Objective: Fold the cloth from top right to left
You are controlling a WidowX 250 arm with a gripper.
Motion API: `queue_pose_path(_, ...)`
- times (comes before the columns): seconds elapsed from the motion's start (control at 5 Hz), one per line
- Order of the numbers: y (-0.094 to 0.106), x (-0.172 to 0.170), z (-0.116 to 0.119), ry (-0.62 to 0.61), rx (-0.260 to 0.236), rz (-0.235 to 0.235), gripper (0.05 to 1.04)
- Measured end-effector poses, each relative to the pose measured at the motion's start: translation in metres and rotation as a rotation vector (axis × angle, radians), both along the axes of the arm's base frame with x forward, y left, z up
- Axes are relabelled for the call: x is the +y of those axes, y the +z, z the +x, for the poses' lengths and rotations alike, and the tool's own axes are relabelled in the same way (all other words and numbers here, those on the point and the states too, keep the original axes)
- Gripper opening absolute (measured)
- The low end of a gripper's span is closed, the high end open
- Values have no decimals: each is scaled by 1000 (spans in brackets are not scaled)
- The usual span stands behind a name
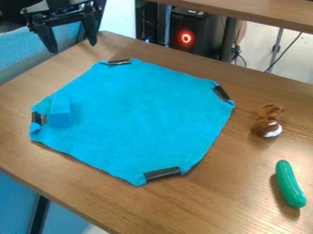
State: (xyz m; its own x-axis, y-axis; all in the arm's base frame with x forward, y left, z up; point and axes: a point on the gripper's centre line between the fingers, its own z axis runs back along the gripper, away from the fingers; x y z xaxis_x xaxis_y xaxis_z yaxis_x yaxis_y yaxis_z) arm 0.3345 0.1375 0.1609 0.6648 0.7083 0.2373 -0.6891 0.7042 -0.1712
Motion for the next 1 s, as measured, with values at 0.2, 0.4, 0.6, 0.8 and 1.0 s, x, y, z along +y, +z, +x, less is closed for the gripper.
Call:
queue_pose_path(0.2, -14, -1, 1, 1, 26, -20, 999)
queue_pose_path(0.4, -25, -40, 27, -85, -72, -50, 999)
queue_pose_path(0.6, -43, -81, 55, -119, -75, -79, 999)
queue_pose_path(0.8, -31, -106, 83, -78, -102, -83, 999)
queue_pose_path(1.0, -18, -125, 107, -3, -102, -63, 999)
